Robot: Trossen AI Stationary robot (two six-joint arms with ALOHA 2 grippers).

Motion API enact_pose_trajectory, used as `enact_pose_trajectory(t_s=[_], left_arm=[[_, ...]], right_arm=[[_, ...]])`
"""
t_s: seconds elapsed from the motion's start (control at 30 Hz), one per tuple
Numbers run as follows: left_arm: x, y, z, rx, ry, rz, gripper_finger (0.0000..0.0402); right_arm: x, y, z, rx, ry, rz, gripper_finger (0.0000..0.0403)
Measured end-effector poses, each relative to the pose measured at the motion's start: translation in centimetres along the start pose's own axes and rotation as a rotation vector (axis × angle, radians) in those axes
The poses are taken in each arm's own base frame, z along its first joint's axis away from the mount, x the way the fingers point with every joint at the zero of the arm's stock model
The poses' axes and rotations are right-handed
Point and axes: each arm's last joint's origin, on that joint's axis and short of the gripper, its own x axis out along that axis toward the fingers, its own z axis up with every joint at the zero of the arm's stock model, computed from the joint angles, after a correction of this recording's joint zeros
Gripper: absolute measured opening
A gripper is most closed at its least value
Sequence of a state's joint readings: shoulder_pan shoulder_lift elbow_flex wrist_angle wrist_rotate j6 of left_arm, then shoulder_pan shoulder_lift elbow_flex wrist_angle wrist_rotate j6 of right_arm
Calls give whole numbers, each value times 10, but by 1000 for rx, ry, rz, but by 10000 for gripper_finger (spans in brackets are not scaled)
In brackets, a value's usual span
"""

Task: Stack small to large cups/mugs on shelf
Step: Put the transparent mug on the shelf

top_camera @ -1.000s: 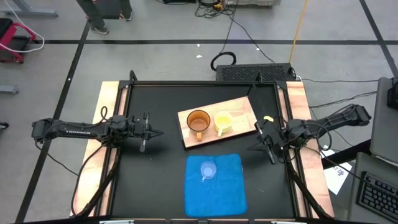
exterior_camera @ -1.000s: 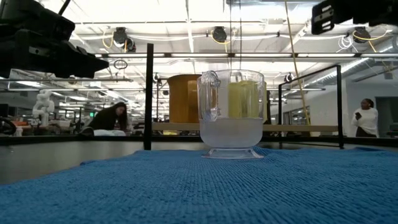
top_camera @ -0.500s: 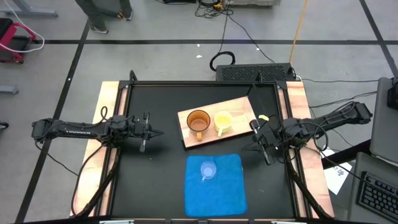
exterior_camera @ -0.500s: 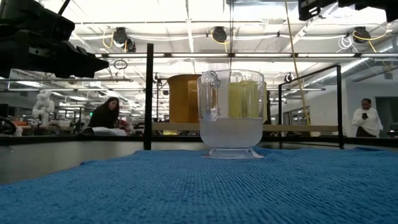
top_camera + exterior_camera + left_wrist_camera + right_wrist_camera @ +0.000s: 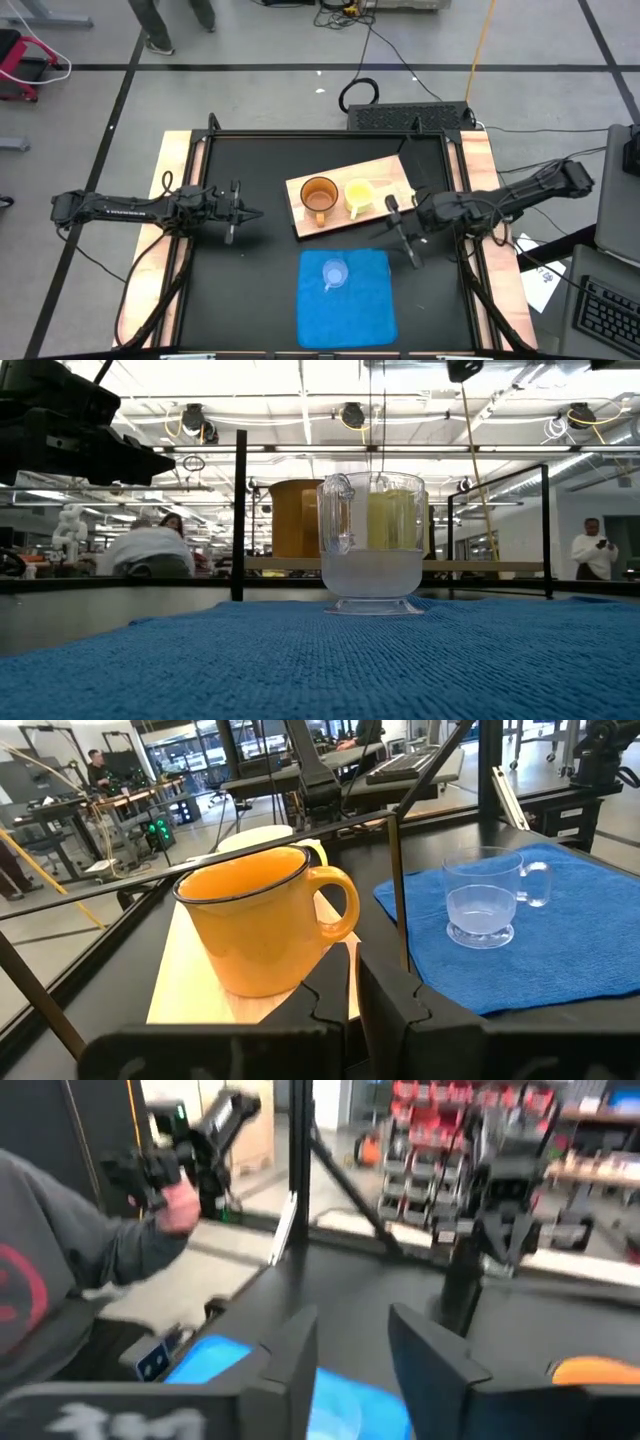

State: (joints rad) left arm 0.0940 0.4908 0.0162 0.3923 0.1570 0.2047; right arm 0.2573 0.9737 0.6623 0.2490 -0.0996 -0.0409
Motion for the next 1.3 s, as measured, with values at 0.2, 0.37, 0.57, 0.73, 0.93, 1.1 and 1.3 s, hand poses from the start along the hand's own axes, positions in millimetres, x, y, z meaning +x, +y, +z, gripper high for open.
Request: enact_pose_trajectory(t_s=[0.2, 0.37, 0.57, 0.73, 0.93, 1.1, 1.3], left_arm=[[0, 0, 0, -9, 0, 0, 26], [0, 0, 0, -25, 1, 0, 26], [0, 0, 0, -34, 2, 0, 26], [0, 0, 0, -35, 2, 0, 26], [0, 0, 0, -52, 5, 0, 26], [0, 0, -1, -58, 8, -1, 26], [0, 0, -1, -58, 8, -1, 26]], right_arm=[[20, -2, 3, 55, 181, 5, 170], [29, -3, 4, 61, 321, 10, 180], [38, -4, 10, 70, 363, 15, 175], [50, -6, 15, 91, 379, 14, 181], [67, -6, 12, 135, 533, 50, 191], [81, -7, 4, 179, 660, 44, 192], [97, -8, -1, 194, 758, 48, 192]])
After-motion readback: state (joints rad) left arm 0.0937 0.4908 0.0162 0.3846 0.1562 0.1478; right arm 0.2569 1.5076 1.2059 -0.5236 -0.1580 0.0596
